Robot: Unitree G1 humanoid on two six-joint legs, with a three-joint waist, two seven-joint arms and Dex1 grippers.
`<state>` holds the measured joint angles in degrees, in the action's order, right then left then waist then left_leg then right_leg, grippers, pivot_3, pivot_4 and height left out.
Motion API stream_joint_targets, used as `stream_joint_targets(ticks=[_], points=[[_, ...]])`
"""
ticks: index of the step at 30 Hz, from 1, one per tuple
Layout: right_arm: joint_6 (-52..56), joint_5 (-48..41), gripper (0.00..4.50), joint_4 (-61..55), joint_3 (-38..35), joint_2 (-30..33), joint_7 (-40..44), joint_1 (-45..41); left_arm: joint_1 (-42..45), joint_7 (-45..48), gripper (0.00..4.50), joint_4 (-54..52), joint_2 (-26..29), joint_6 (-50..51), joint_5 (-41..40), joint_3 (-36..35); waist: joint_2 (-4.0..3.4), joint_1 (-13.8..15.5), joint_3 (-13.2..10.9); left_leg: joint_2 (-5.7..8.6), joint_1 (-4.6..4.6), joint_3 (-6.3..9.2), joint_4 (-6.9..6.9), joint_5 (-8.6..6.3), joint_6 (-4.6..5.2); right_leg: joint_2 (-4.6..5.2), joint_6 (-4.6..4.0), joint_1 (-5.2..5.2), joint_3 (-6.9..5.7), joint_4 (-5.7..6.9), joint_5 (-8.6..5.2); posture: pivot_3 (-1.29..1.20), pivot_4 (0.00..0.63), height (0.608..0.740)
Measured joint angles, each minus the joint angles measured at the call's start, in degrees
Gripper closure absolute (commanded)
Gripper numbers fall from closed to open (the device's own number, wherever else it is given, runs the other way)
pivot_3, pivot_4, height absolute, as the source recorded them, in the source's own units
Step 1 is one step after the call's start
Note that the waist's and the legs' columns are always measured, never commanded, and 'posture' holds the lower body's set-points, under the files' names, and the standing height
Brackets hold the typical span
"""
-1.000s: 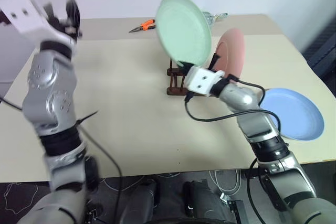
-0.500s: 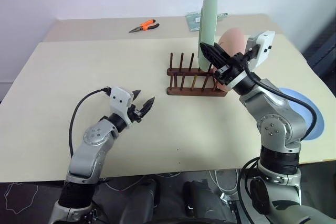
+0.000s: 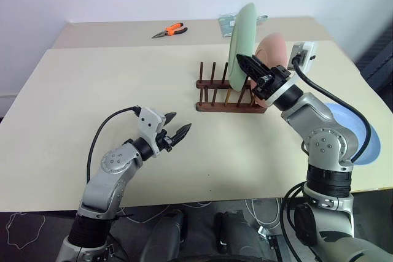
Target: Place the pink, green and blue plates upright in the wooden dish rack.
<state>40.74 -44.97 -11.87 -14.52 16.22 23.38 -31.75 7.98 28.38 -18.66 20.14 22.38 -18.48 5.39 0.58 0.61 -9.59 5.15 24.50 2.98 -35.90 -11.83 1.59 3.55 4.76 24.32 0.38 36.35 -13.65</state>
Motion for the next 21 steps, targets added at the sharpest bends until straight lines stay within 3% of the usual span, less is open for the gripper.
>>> stream_joint_targets(ticks=[1, 4, 8, 15, 21], points=[[0.2, -0.4, 4.50, 0.6, -0.3, 0.0, -0.2, -0.1, 0.0, 0.0, 1.51, 0.0, 0.0, 0.0, 0.0, 0.1, 0.00, 0.0, 0.0, 0.00, 0.00, 0.00, 0.00, 0.00, 0.00, 0.00, 0.00, 0.00, 0.00, 0.00, 0.00, 0.00, 0.150, 0.726], [0.9, -0.1, 3.50, 2.7, -0.1, 1.1, -0.4, -0.5, 0.0, 0.1, 1.48, 0.0, -0.1, 0.1, 0.1, 0.5, -0.01, 0.0, 0.0, -0.01, 0.00, 0.00, 0.00, 0.00, 0.01, 0.00, -0.01, 0.01, 0.00, 0.00, 0.00, 0.00, 0.150, 0.726], [-0.3, 3.4, 1.61, 3.3, 2.3, 3.0, 0.2, -0.5, -0.3, 0.1, 1.48, -0.1, -0.1, 0.4, 0.3, 0.5, -0.03, 0.0, 0.0, -0.01, 0.01, -0.01, 0.00, 0.01, 0.02, 0.00, 0.00, 0.01, 0.00, 0.00, 0.00, 0.00, 0.150, 0.726], [-4.8, 10.1, 1.61, 3.3, 5.6, 4.9, 1.1, -1.6, -0.5, 0.1, 1.48, -0.1, -0.1, 0.7, 0.5, 0.5, -0.05, 0.1, 0.0, -0.01, 0.03, -0.01, -0.02, 0.01, 0.02, 0.00, 0.00, 0.01, 0.00, -0.01, 0.00, 0.00, 0.150, 0.726], [-8.9, 16.8, 1.61, 2.2, 8.3, 11.5, 3.8, -3.0, -0.3, 0.2, 1.48, -0.1, -0.3, 0.9, 0.4, 0.5, -0.05, 0.1, 0.0, -0.01, 0.04, -0.01, -0.03, 0.00, 0.02, 0.01, -0.01, 0.00, -0.01, -0.05, -0.01, 0.00, 0.150, 0.726]])
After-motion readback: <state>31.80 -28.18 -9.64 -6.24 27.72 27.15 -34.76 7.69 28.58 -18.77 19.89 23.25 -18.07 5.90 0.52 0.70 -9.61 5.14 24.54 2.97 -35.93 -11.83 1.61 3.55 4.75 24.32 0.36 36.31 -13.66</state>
